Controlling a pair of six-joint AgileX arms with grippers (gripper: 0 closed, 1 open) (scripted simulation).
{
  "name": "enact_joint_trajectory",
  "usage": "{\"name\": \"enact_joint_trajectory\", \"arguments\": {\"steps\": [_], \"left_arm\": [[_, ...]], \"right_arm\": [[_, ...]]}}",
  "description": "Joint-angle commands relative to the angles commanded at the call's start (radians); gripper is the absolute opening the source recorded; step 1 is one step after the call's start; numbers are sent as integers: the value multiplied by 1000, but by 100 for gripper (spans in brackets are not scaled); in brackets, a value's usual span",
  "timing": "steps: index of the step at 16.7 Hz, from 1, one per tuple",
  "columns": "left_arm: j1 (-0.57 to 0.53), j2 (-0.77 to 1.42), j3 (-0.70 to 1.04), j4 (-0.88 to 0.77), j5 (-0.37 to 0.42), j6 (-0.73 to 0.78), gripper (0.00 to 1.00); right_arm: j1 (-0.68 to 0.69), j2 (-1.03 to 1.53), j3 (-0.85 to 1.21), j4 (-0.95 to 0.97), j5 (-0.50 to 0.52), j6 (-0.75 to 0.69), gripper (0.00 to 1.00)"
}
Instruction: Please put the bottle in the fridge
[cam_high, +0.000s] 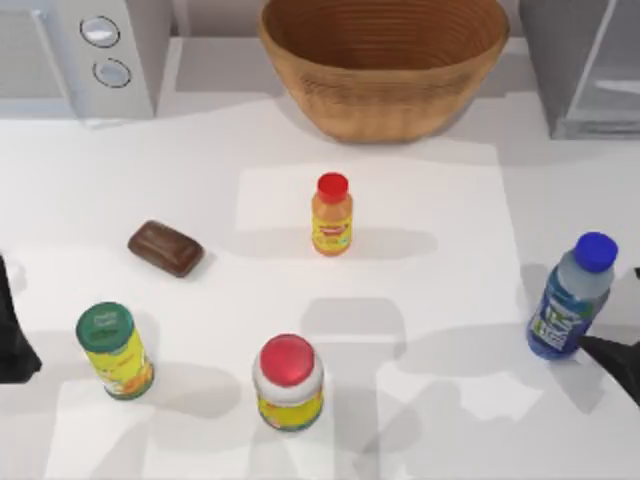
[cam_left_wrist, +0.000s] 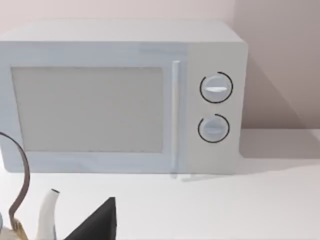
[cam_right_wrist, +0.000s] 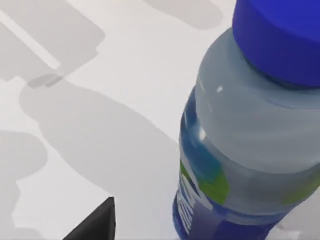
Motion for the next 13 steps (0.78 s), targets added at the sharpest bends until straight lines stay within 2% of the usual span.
{"name": "enact_joint_trajectory", "arguments": {"steps": [3,9,13], "left_arm": [[0,0,0,0,0,0,100],[0,0,0,0,0,0,100],[0,0,0,0,0,0,100]], "right_arm": [[31,66,7,70,22,30,100],[142,291,9,357,105,127,100],[165,330,10,398,123,146,100]]}}
